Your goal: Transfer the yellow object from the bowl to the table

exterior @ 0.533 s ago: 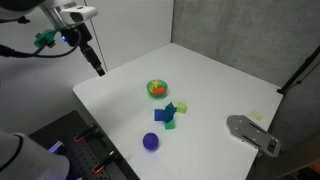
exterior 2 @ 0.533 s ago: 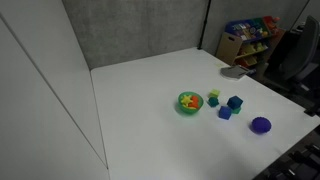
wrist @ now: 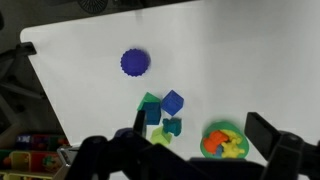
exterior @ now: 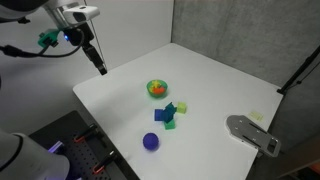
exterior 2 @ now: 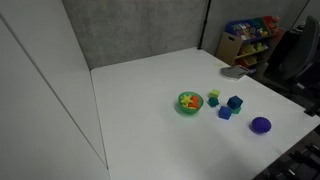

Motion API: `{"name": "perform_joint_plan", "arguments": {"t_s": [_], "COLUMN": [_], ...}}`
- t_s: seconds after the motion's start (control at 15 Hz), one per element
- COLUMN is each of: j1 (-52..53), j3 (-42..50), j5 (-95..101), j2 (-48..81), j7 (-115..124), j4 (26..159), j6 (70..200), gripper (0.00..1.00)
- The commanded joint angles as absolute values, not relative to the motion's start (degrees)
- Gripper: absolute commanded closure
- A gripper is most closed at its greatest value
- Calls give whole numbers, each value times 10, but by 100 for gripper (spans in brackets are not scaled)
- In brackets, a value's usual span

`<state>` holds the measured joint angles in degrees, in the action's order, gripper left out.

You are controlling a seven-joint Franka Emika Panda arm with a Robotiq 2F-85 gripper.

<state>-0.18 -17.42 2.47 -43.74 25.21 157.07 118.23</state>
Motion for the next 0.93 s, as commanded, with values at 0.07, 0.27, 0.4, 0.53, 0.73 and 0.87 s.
{"name": "perform_joint_plan", "arguments": {"t_s": [0.07,0.27,0.4,0.53,0.73,0.87], "j1": [-3,-1,3,6,11,15], "j3": [-157,-149,-143,-139,-131,-126], "j5": [25,23,24,28,28,32], "j2": [-359,-305,-265,-220,-149,-99], "j7": [246,242,234,225,206,193], "j4": [1513,1471,1440,1408,1362,1333], "j6": [1206,1220,1227,1235,1260,1286], "gripper": [0,0,0,0,0,0]}}
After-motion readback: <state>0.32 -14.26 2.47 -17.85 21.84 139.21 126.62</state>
